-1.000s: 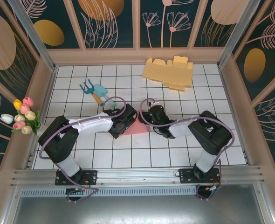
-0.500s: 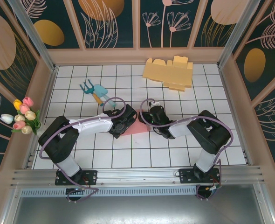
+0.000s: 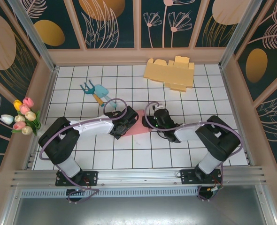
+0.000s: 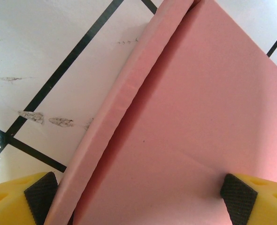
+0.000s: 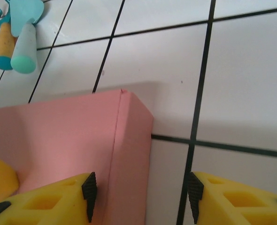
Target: Fold the paper box
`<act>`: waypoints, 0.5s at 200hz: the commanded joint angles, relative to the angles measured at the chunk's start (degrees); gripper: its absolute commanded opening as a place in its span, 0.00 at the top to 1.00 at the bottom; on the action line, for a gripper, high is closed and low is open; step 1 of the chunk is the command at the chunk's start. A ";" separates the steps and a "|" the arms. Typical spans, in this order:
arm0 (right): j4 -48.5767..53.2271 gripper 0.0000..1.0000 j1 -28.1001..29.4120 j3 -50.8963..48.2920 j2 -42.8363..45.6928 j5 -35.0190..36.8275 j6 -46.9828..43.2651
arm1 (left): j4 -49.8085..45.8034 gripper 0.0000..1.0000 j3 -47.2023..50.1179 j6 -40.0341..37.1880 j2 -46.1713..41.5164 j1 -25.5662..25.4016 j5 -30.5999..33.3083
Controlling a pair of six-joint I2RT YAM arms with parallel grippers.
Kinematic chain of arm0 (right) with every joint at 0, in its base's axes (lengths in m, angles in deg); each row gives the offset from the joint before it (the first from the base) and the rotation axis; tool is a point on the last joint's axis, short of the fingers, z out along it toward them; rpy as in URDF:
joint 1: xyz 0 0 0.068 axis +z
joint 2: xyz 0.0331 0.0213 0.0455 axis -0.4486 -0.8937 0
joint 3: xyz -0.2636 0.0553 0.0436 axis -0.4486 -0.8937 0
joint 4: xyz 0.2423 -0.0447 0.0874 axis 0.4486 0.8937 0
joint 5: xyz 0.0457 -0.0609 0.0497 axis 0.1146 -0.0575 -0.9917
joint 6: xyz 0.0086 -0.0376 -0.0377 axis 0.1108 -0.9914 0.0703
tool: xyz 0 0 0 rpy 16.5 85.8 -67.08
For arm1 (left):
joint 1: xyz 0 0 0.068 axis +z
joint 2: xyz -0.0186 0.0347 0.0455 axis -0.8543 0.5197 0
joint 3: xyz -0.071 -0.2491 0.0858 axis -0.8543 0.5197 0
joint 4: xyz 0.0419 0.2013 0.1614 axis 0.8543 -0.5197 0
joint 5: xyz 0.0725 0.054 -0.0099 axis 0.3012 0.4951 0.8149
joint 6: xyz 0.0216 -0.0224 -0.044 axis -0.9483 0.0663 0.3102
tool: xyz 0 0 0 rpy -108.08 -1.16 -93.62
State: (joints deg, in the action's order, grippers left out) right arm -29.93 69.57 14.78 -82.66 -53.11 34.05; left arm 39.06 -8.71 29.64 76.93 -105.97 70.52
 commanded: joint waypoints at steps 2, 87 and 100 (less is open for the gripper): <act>5.62 0.44 0.93 -2.46 3.95 -1.47 0.75 | -4.32 0.08 3.32 0.84 3.84 0.01 -0.76; 6.04 0.51 5.24 -6.09 9.87 -1.84 2.20 | -4.22 0.08 3.08 0.84 4.10 0.03 -1.02; 5.36 0.55 5.25 -6.18 9.48 -2.49 2.37 | -4.23 0.08 3.13 0.84 4.10 0.01 -1.18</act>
State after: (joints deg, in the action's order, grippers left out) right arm -23.74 74.45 9.55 -73.57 -54.07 35.48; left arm 39.87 -8.56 30.07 77.00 -105.95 70.50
